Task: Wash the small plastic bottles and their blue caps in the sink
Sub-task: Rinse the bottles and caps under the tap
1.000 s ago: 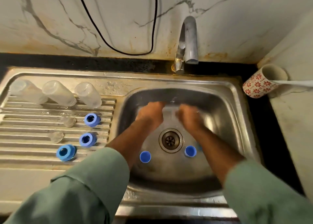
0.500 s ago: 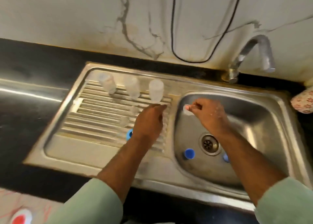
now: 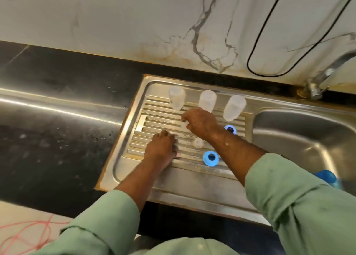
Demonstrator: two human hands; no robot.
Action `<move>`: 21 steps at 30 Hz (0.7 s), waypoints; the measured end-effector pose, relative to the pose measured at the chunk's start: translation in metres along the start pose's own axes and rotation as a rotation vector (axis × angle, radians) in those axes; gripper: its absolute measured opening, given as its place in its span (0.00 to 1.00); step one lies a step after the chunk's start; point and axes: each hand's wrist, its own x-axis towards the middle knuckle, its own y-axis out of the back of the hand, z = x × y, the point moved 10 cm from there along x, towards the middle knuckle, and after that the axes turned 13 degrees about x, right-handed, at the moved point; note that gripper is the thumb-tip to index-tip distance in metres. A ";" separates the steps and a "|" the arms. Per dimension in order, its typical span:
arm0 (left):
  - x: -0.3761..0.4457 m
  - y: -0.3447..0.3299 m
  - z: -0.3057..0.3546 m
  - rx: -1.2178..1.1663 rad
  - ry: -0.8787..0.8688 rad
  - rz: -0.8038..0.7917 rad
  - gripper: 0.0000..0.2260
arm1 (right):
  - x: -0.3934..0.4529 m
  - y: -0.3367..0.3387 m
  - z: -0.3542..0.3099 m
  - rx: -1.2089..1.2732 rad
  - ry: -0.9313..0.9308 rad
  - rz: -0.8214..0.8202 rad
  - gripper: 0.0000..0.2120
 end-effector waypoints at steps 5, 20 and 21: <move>0.003 -0.006 0.001 0.012 -0.014 0.009 0.15 | 0.013 -0.024 -0.001 -0.126 -0.019 -0.057 0.13; -0.022 0.038 0.223 -0.181 -0.457 0.221 0.10 | -0.180 0.117 0.178 0.323 -0.341 0.300 0.03; -0.021 0.029 0.242 -0.152 -0.481 0.184 0.10 | -0.189 0.112 0.197 0.332 -0.371 0.263 0.03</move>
